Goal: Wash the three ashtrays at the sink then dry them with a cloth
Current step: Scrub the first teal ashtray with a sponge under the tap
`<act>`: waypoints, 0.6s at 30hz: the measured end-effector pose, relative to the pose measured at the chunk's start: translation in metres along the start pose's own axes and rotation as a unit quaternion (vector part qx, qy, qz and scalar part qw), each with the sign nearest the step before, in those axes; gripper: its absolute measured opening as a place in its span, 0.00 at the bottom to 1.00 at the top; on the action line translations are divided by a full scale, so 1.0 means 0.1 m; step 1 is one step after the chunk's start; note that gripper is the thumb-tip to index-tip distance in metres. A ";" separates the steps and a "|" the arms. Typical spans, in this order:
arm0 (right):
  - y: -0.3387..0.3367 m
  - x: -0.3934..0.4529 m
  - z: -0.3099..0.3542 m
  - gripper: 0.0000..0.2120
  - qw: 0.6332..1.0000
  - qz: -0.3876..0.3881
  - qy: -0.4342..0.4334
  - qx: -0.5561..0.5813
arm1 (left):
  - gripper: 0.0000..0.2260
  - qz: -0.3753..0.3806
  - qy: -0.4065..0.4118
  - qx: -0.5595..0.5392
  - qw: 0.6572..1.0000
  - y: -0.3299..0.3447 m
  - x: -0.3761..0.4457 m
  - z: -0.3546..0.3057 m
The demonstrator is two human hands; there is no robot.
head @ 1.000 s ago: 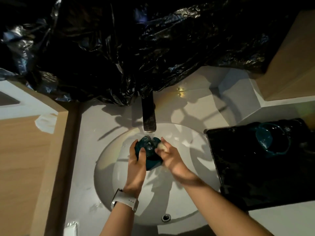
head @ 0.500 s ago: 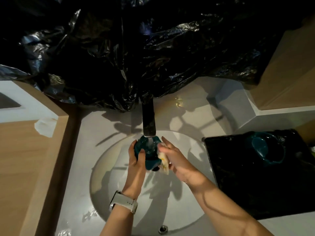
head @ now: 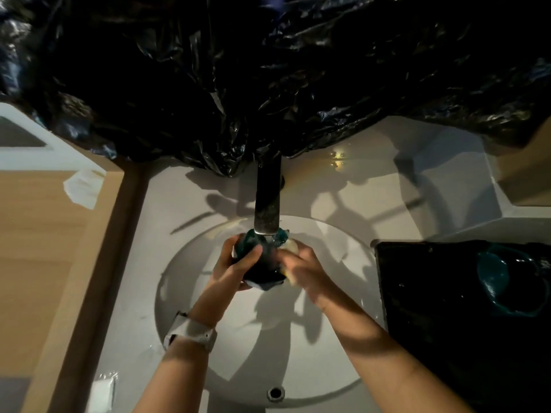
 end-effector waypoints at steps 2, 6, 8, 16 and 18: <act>0.03 -0.03 0.08 0.05 0.998 0.023 -0.017 -0.057 | 0.19 -0.001 -0.020 0.016 1.000 -0.01 0.05 -0.05; -0.05 -0.18 0.19 0.12 0.994 -0.068 -0.039 -0.078 | 0.13 -0.030 -0.012 0.025 0.999 0.00 0.11 -0.03; -0.14 -0.35 0.10 0.17 0.982 -0.187 -0.024 -0.028 | 0.11 -0.041 0.013 0.023 0.999 0.02 0.12 0.00; 0.11 -0.44 -0.21 0.21 0.972 -0.220 -0.049 0.075 | 0.09 -0.120 0.010 0.041 0.992 -0.05 0.09 0.25; 0.06 -0.34 -0.13 0.18 0.978 -0.199 -0.045 0.049 | 0.12 -0.129 0.022 0.036 0.991 -0.06 0.08 0.20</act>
Point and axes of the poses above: each hand's wrist, its own x-axis towards the middle knuckle, its own y-axis out of the palm, z = x × y, the point moved 9 cm from there along x, towards the middle knuckle
